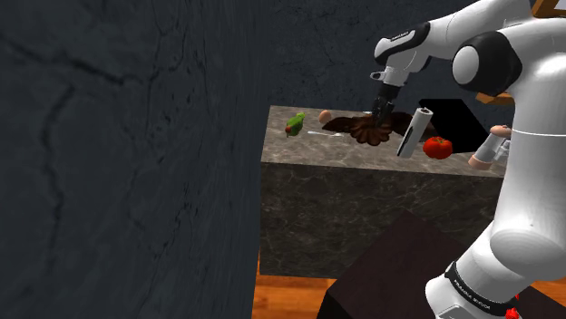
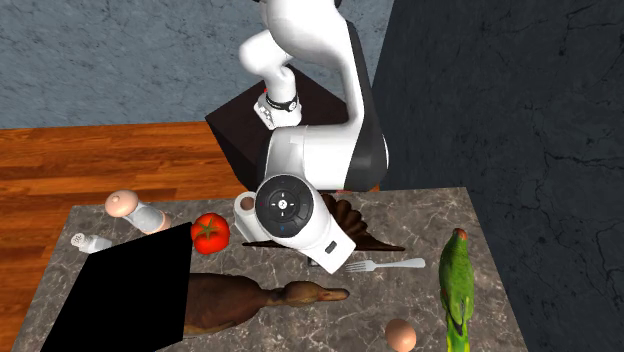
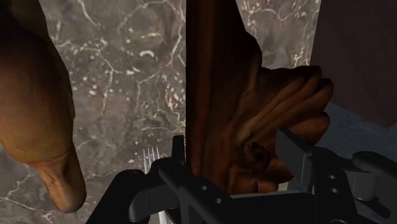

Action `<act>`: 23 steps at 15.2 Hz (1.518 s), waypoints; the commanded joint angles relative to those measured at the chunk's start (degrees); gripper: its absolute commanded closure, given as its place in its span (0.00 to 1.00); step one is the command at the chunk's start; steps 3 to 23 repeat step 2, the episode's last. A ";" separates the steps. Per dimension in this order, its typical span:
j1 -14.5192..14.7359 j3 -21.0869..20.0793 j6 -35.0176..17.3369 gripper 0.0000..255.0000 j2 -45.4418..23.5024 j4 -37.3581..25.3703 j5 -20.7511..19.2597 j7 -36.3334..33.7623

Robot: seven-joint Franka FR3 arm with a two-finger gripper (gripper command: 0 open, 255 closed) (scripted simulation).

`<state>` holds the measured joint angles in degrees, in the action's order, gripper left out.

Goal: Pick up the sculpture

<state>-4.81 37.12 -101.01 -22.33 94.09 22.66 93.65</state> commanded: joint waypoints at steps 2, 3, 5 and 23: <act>0.09 0.10 0.82 1.00 0.43 -0.58 -0.26 -0.34; 0.09 0.10 0.82 1.00 0.43 -0.58 -0.26 -0.34; 0.09 0.10 0.82 1.00 0.43 -0.58 -0.26 -0.34; 0.09 0.10 0.82 1.00 0.43 -0.58 -0.26 -0.34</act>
